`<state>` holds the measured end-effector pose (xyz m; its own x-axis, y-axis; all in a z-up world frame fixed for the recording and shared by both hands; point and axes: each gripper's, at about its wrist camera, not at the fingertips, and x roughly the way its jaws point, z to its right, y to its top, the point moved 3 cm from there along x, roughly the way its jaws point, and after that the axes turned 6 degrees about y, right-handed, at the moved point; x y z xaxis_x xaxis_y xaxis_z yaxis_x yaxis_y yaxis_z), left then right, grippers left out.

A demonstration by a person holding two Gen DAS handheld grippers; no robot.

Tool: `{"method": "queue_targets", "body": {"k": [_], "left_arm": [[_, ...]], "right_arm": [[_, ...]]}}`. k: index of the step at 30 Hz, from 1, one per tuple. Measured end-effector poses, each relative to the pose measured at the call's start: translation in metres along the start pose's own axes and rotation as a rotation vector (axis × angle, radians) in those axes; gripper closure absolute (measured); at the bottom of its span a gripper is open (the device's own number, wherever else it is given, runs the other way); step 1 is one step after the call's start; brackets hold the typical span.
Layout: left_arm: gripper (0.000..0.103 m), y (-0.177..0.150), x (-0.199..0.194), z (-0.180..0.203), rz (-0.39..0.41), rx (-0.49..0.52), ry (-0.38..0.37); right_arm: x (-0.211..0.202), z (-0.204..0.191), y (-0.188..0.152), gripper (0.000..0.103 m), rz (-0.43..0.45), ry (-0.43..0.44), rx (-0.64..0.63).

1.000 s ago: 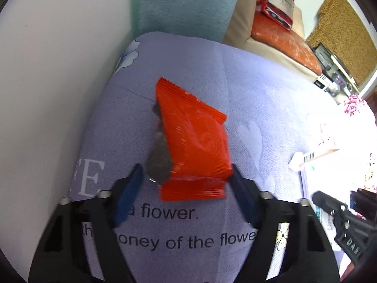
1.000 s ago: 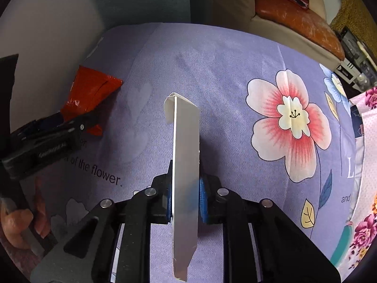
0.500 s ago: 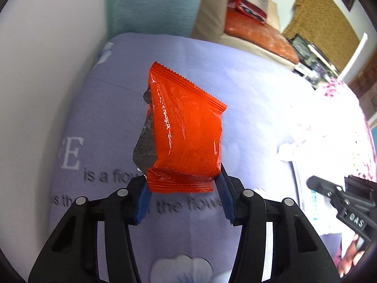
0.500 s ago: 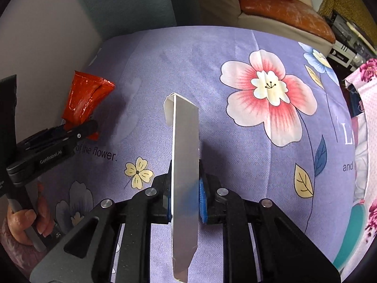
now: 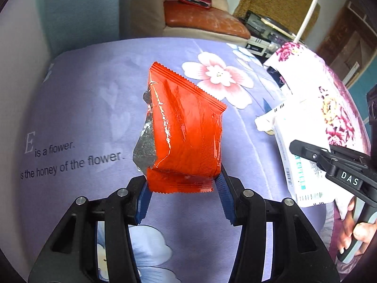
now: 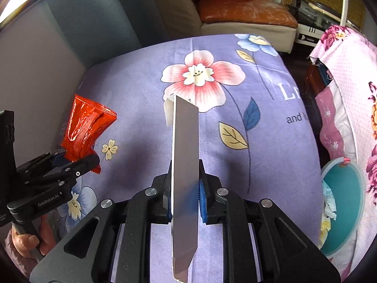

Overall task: Collect trash
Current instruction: 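Carry the red wrapper over the bin and open the left gripper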

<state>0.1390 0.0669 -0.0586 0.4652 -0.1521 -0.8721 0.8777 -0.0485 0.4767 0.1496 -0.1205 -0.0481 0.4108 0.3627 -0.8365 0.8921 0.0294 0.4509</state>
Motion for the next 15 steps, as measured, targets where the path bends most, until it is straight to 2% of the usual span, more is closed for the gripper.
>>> {"method": "queue_targets", "body": {"k": [15], "left_arm": [[0.052,-0.02,-0.007,0.148,-0.015,0.219,-0.031]], "right_arm": [[-0.082,0.098,-0.052,0.087,0.147,-0.002,0.155]]}}
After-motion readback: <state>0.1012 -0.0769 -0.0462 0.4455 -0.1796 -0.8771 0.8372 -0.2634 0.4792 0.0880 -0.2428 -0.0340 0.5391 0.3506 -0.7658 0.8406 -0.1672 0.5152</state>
